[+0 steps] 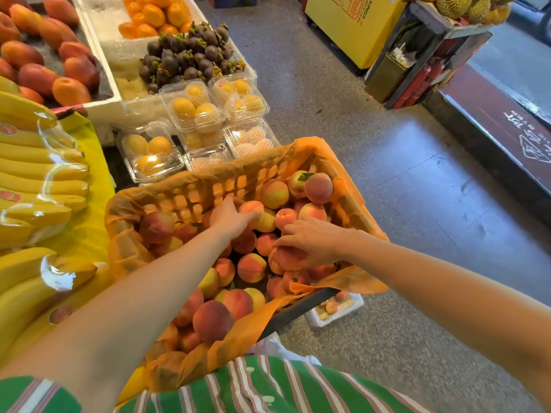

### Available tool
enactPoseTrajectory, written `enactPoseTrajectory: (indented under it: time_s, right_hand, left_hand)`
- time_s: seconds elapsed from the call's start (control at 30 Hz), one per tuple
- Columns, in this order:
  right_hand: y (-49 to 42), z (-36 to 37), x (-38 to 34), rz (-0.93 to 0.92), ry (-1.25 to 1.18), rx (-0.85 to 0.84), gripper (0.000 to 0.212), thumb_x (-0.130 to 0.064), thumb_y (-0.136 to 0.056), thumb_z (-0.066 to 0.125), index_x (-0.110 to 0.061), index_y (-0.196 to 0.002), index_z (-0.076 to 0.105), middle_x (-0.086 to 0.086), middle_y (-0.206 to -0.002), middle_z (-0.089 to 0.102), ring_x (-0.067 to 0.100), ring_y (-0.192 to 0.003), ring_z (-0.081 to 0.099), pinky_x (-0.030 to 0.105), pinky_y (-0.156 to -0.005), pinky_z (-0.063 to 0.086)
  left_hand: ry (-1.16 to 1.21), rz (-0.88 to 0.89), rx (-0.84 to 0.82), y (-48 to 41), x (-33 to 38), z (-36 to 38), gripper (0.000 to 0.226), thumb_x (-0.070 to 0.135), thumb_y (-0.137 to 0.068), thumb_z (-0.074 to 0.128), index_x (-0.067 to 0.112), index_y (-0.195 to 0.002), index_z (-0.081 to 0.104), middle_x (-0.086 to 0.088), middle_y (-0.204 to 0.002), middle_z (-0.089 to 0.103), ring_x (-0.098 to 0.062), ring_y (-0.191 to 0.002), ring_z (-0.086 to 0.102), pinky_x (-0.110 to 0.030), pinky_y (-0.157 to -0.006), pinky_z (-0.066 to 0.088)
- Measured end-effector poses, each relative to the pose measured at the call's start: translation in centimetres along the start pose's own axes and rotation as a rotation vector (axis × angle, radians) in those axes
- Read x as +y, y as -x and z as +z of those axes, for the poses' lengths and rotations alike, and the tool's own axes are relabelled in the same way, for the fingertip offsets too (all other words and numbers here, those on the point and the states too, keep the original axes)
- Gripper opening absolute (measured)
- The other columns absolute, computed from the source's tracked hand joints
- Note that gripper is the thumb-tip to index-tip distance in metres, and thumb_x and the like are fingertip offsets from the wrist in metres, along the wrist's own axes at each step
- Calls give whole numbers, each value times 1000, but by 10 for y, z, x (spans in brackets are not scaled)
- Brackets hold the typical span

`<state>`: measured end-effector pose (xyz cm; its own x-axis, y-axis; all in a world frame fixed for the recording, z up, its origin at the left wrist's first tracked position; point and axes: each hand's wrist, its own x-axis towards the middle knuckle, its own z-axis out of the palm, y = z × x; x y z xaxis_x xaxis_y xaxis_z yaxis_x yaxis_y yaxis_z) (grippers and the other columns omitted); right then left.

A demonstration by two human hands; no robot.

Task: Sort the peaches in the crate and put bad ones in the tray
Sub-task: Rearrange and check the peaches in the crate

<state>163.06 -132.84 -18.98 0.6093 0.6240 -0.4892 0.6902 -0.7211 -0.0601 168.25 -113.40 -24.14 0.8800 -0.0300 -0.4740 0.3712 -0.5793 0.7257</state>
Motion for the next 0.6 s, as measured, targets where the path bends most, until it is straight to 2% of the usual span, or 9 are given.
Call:
enactPoseTrajectory:
  time_s: [0.07,0.13,0.23,0.3,0.43,0.5,0.6]
  right_hand:
    - [2,1,1,10,-33,-8,63,-46,-85,62,-23,-141,44,3,-127,53,22,-115,48,36,-90,41]
    - [7,0,2,30,-89,-14,62,-39,-88,62,-23,-143,41,3,-134,50,21,-120,46,30,-91,37]
    - [13,0,3,77,-165,-35,64,-34,-90,61,-27,-147,34,1,-141,43,19,-127,41,23,-77,32]
    - [16,2,3,115,-238,-26,64,-35,-90,62,-30,-147,34,-1,-143,42,18,-129,40,21,-77,29]
    - [20,1,0,169,-317,-9,64,-36,-89,64,-28,-146,37,-4,-146,41,14,-133,37,17,-81,26]
    - [20,0,-3,196,-356,4,63,-36,-88,66,-28,-145,39,-4,-146,42,14,-134,37,17,-85,25]
    - [20,-1,-9,236,-410,16,61,-36,-86,68,-25,-142,44,-2,-143,45,16,-132,40,25,-100,33]
  left_hand:
    - [-50,16,40,-4,3,5,61,45,-83,68,10,-129,49,-11,-127,56,-32,-115,54,-42,-92,48]
    - [-104,41,75,-7,5,8,58,43,-88,62,7,-131,47,-13,-130,55,-34,-117,53,-42,-91,46]
    - [-237,120,74,-15,2,7,49,36,-96,50,9,-137,45,-16,-134,53,-36,-123,48,-43,-94,44]
    - [-374,170,71,-16,-1,4,47,32,-98,46,12,-140,43,-20,-134,51,-39,-124,45,-45,-97,41]
    - [-605,312,116,-4,-4,1,50,32,-95,55,13,-139,44,-24,-134,40,-43,-120,43,-46,-94,45]
    - [-615,401,76,0,-5,-2,50,31,-92,59,12,-136,47,-21,-130,41,-40,-117,45,-44,-91,46]
    - [-551,432,-17,2,-5,-15,49,29,-90,60,14,-135,48,-18,-126,42,-38,-116,44,-44,-91,43]
